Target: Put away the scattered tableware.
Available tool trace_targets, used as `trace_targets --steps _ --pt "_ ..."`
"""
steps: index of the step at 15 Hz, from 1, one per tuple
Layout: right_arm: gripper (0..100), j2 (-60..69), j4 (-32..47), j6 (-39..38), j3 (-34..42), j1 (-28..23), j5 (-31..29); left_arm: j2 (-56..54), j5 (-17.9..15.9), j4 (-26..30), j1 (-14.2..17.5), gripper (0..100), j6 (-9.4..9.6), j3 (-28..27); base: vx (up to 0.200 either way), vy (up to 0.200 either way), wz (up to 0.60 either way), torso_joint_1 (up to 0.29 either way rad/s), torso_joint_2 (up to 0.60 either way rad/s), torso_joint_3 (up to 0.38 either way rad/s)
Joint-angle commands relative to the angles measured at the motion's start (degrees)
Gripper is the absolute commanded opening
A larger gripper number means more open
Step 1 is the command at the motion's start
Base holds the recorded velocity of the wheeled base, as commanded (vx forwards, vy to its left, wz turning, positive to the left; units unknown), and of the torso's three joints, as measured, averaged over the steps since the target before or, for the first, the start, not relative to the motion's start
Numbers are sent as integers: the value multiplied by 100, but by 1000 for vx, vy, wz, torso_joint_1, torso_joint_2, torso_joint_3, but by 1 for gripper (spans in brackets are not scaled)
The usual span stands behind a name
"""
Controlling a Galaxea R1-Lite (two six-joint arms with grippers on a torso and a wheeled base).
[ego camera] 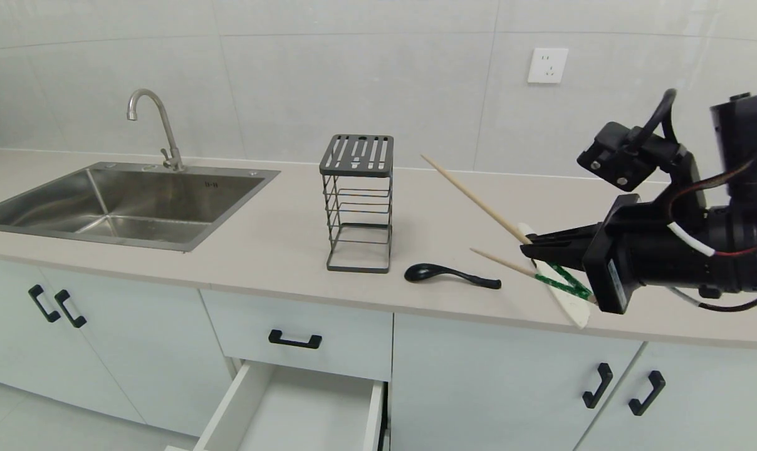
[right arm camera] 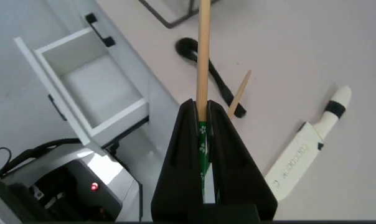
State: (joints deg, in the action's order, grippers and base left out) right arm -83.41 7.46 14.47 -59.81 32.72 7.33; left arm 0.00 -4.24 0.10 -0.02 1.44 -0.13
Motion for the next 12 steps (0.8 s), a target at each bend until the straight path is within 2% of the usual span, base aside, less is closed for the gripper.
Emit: trace_targets --steps 1,2,3,5,10,12 --pt "0 264 1 3 -5 516 6 0 2 -1 2 100 -3 -4 0 0 0 0 0 0" --pt "0 264 1 3 -5 534 6 0 2 -1 2 100 -3 -4 0 0 0 0 0 0" --pt "0 255 1 -6 39 1070 85 0 2 -1 2 100 -3 -4 0 0 0 0 0 0" --pt "0 79 -201 -6 4 1632 173 0 2 -1 2 100 -3 -4 0 0 0 0 0 0" --pt "0 -1415 -1098 3 -136 2221 137 0 2 -1 2 100 -3 -4 0 0 0 0 0 0" --pt "0 -1872 -1194 3 -356 2362 129 0 2 -1 2 100 -3 -4 0 0 0 0 0 0"
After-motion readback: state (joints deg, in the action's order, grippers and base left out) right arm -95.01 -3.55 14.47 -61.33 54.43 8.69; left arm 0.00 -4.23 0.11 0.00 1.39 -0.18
